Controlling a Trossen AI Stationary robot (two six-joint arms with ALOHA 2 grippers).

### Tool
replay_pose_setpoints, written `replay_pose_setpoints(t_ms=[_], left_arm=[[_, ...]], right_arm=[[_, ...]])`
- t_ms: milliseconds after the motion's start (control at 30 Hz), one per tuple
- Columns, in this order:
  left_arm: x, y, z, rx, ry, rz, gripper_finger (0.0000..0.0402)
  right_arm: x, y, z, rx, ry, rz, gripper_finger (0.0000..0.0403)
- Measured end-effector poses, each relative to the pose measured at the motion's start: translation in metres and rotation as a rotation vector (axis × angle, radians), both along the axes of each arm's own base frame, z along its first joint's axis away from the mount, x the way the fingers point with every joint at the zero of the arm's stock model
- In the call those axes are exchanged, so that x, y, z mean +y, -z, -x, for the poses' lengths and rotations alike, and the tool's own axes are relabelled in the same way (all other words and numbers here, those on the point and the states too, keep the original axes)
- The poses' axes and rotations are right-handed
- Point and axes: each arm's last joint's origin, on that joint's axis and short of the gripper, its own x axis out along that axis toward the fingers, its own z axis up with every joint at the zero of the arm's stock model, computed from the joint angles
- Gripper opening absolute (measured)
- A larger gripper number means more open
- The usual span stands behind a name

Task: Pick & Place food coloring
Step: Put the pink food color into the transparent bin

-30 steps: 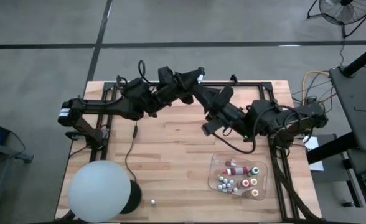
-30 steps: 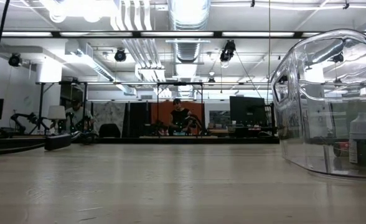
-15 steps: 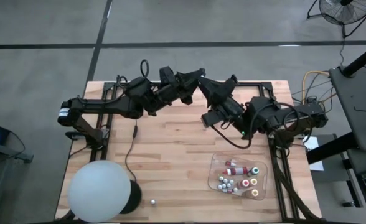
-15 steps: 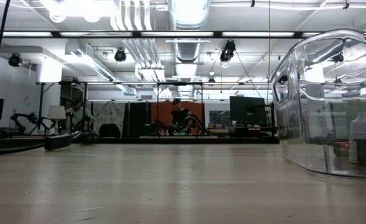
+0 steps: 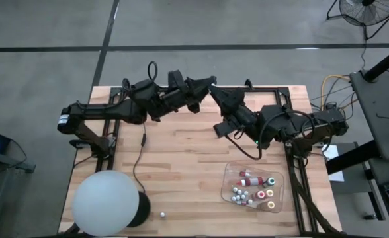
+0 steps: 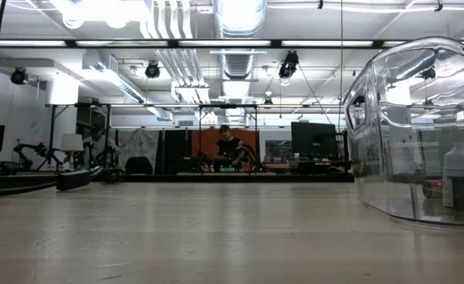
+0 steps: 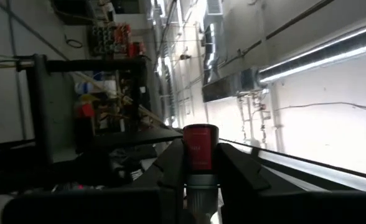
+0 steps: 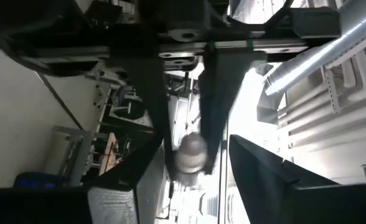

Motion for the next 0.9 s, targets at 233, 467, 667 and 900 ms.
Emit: replay_pose_setpoints(t_ms=[233, 467, 667, 900], left_arm=[[-0.0007, 0.0011, -0.0004, 0.008, 0.011, 0.011, 0.0051], [-0.0020, 0.0005, -0.0001, -0.002, 0.037, 0.023, 0.0051], [-0.0025, -0.0004, 0.0002, -0.012, 0.060, 0.019, 0.0051], [-0.0034, 0.0001, -0.0002, -0.004, 0.106, 0.011, 0.0051]], right_arm=[[0.0000, -0.0006, 0.0007, -0.002, -0.001, 0.000, 0.0166], [0.0001, -0.0006, 0.0007, -0.002, -0.002, 0.000, 0.0115], [0.0001, -0.0006, 0.0008, 0.000, -0.002, 0.002, 0.0068], [-0.0005, -0.0010, 0.0012, -0.001, -0.001, 0.002, 0.0046]])
